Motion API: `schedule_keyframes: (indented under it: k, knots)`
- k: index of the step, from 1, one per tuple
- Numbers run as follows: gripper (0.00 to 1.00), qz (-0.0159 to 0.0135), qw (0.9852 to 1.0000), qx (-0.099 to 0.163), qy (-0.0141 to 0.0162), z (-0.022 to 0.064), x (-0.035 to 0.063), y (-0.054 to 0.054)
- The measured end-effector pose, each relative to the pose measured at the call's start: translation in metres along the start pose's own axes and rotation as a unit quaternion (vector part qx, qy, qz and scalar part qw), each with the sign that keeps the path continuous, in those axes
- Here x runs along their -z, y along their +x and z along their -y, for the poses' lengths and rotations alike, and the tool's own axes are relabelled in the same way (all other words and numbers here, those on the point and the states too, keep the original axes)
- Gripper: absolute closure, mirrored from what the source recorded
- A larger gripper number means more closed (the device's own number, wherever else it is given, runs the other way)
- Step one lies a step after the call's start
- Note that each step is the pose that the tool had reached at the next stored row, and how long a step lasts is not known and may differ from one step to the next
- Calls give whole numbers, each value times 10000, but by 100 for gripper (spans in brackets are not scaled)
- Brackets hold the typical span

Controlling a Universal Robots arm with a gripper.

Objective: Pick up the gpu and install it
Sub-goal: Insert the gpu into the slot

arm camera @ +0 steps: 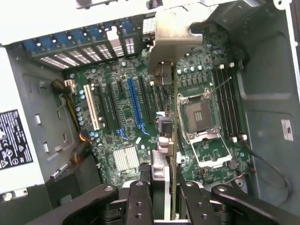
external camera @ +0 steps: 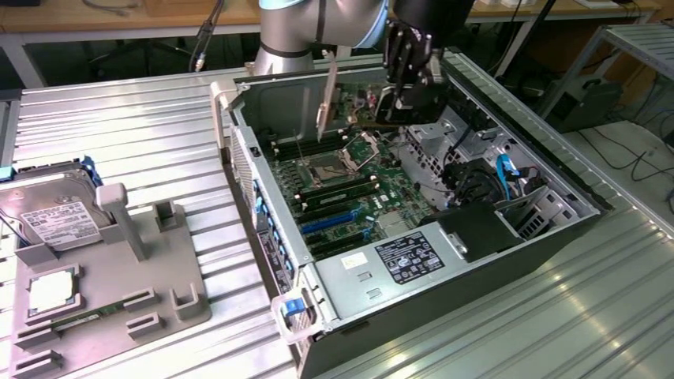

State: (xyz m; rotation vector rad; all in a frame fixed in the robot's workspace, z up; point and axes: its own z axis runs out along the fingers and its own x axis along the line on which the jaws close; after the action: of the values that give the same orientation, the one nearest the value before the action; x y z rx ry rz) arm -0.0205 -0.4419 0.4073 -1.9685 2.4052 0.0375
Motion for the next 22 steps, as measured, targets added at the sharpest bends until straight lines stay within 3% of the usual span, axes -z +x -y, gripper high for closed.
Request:
schedule_keyframes:
  k: [4, 9, 17, 22]
  knots:
    - [72, 1, 9991, 419, -17, 0, 0, 0]
    - [72, 1, 9963, 853, -37, 1, 1, 0]
    - [72, 2, 9963, 858, -37, 3, -4, -1]
    - [72, 1, 9962, 866, -36, 7, -77, 1]
